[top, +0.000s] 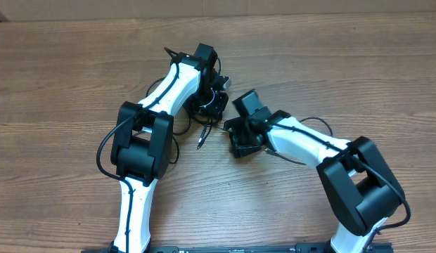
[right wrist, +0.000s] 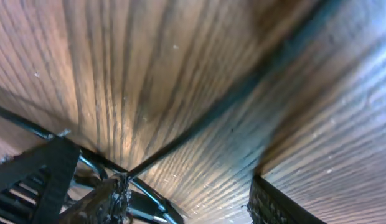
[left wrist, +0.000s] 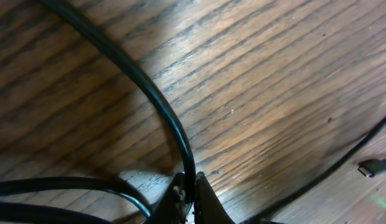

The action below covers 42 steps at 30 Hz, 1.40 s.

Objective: Untangle cables

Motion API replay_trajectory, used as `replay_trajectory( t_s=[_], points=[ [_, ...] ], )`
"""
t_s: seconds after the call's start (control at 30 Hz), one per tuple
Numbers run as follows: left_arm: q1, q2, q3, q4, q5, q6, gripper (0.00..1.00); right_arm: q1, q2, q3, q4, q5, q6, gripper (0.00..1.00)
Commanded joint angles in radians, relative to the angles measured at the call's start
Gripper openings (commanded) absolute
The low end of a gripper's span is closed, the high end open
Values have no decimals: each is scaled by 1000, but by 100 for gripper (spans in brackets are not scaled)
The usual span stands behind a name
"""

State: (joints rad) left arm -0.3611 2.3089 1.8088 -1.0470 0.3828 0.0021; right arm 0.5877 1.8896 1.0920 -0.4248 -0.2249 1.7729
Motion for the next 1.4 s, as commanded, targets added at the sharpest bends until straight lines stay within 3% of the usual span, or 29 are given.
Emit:
replay_trajectory(
  t_s=[0.0, 0.57, 0.7, 0.83, 0.93, 1.2, 1.37],
  points=[
    [-5, 19, -5, -8, 82, 80, 4, 24, -15, -5, 17, 146, 139, 61],
    [47, 19, -5, -34, 247, 150, 4, 17, -14, -5, 27, 296, 143, 60],
    [71, 19, -5, -66, 424, 252, 4, 10, -14, -5, 27, 296, 142, 45],
    [89, 19, -5, -79, 483, 276, 4, 11, -14, -5, 27, 296, 113, 25],
    [100, 19, -5, -82, 491, 283, 4, 10, -14, -5, 27, 315, 7, 4],
    [154, 17, -5, -85, 562, 268, 4, -47, -55, 2, 89, 140, -407, 4],
    [206, -13, -5, -70, 590, 211, 4, -98, -130, 3, 95, 21, -589, 4]
  ],
)
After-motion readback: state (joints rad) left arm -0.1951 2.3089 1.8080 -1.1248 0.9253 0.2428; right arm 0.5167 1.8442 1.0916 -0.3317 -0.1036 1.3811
